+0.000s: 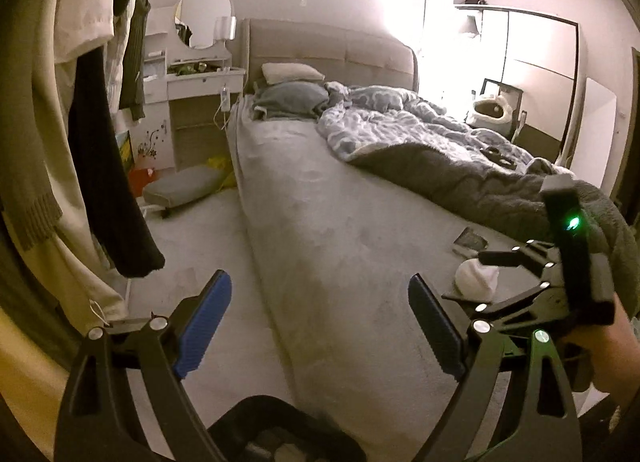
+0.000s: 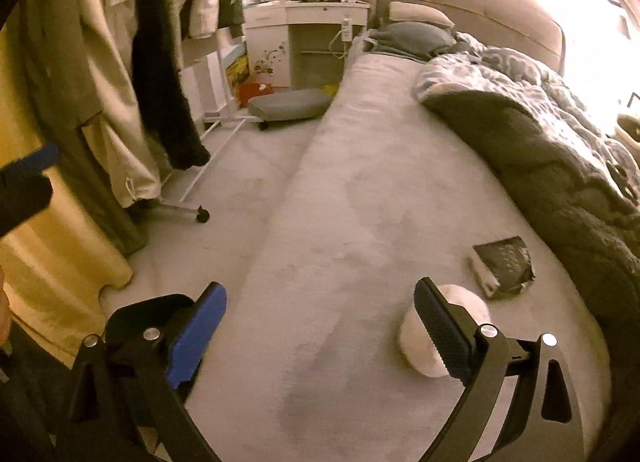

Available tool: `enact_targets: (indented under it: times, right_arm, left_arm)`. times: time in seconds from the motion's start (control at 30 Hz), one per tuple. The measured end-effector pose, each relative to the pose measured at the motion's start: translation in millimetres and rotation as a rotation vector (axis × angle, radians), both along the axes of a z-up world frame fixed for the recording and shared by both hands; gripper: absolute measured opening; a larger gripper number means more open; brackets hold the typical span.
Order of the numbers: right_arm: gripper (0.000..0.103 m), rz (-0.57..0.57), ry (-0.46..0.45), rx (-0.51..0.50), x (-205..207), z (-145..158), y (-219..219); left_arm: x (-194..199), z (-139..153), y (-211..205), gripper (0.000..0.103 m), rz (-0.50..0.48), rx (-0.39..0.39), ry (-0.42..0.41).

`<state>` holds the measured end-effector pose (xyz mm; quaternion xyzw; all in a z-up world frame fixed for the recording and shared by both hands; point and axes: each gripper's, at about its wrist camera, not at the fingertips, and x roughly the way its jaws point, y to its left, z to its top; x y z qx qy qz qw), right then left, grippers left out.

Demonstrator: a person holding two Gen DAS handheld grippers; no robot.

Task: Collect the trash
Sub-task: 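Move both tools back toward the white ball and tissue pack on the bed, then close right tool on the white fluffy ball and lift it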

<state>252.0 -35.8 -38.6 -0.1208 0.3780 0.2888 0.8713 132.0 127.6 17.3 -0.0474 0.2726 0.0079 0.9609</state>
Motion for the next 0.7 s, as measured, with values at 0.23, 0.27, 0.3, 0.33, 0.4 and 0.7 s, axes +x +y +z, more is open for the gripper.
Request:
enact_targets:
  times: [0.23, 0.27, 0.3, 0.33, 0.4, 0.7]
  right_arm:
    - [0.096, -0.035, 0.015, 0.001, 17.0, -7.8, -27.7]
    - [0.096, -0.041, 0.018, 0.003, 17.8, -9.0, -29.1]
    - [0.096, -0.046, 0.023, 0.005, 19.9, -11.0, -32.2]
    - [0.096, -0.048, 0.026, 0.005, 22.3, -12.2, -35.7]
    - [0.096, -0.055, 0.033, -0.001, 26.1, -16.3, -39.3]
    - [0.097, -0.112, 0.085, 0.009, 44.8, -34.8, -59.2]
  left_arm:
    - [9.8, -7.4, -17.6, 0.092, -0.026, -0.007, 0.014]
    - [10.2, -7.6, -19.8, 0.092, -0.031, -0.009, 0.013]
    - [11.4, -8.0, -22.7, 0.092, -0.037, -0.013, 0.013]
    - [12.6, -8.4, -24.8, 0.092, -0.042, -0.018, 0.012]
    - [16.3, -9.9, -28.5, 0.093, -0.049, -0.025, 0.016]
    - [27.1, -20.1, -40.7, 0.093, -0.078, -0.044, 0.049]
